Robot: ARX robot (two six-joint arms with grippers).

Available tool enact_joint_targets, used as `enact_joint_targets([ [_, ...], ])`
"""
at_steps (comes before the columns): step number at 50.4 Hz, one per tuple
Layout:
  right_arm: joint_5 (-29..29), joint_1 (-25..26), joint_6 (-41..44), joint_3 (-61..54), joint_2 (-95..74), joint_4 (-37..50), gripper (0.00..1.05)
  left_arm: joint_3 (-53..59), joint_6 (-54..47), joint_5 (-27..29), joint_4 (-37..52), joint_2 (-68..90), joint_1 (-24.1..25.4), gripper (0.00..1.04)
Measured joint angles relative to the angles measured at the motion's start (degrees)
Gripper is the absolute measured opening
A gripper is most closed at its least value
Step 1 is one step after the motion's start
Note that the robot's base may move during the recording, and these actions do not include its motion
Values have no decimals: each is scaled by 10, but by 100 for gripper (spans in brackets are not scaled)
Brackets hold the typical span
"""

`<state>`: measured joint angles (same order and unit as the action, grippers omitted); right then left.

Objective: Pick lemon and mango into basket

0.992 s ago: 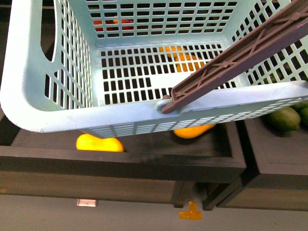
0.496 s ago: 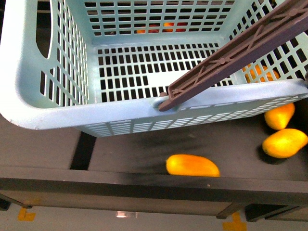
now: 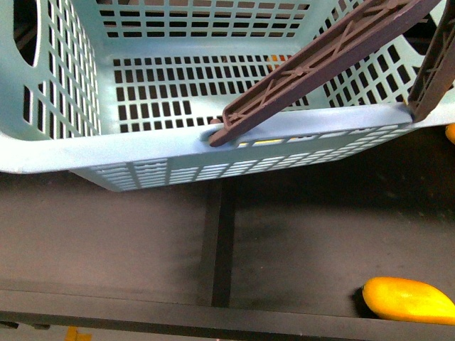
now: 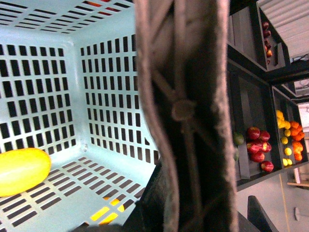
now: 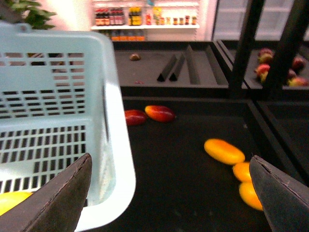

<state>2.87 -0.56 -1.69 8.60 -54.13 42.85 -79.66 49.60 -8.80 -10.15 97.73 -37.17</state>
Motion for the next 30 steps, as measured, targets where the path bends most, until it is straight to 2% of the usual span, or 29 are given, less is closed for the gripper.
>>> enact_joint_targets([
  [2, 84, 0, -53, 47, 5, -144, 96, 0, -4, -1, 0, 0, -1, 5],
  [4, 143, 26, -116, 95, -1, -268, 96, 0, -4, -4, 0, 1, -2, 5],
  [6, 137, 66, -166, 124, -15, -352, 96, 0, 0, -8, 0, 1, -3, 5],
  [8, 110, 109, -197, 133, -41, -386, 96, 0, 0, -11, 0, 1, -5, 5],
  [14, 45, 226, -242, 153, -162, -369, 96, 0, 0, -19, 0, 1, -11, 5],
  [19, 27, 302, -251, 171, -285, -319, 96, 0, 7, -22, 0, 1, -13, 5],
  [24, 1, 356, -236, 188, -419, -254, 96, 0, 5, -13, 0, 1, -11, 5],
  [30, -16, 393, -200, 207, -538, -195, 96, 0, 5, -9, 0, 1, -9, 5],
])
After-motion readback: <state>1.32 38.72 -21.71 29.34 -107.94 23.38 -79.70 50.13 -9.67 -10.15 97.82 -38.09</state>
